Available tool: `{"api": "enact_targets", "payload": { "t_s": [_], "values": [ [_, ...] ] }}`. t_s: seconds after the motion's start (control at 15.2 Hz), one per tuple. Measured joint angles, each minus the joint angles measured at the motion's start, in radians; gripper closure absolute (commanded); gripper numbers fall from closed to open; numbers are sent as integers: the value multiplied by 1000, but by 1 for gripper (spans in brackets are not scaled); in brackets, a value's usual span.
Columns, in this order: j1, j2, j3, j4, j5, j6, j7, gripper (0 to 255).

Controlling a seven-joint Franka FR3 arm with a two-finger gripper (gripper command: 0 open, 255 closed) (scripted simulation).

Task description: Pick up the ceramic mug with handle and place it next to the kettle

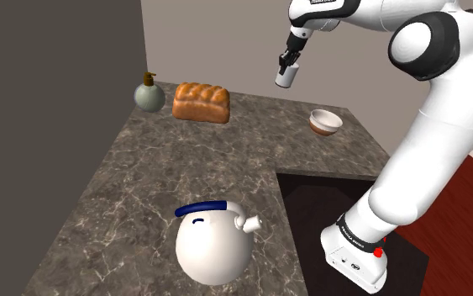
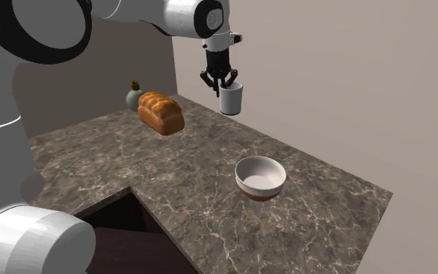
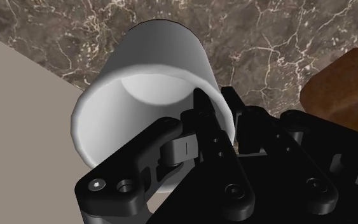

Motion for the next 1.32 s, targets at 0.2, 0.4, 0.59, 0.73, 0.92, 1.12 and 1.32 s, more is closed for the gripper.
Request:
{"api": "enact_targets", "payload": {
  "t_s": [0.2, 0.4, 0.59, 0.73, 0.92, 1.12, 1.32],
  "values": [
    [0, -2, 0, 37, -2, -38, 4, 255],
    [0, -7, -1, 69, -5, -75, 6, 255],
    [-1, -9, -2, 113, -6, -121, 8, 255],
    [-5, 3, -3, 151, -2, -149, 5, 255],
    [-9, 10, -4, 200, 1, -190, 4, 255],
    [14, -27, 4, 172, -19, -197, 35, 255],
    [58, -103, 28, 84, -58, -178, 102, 255]
  ]
}}
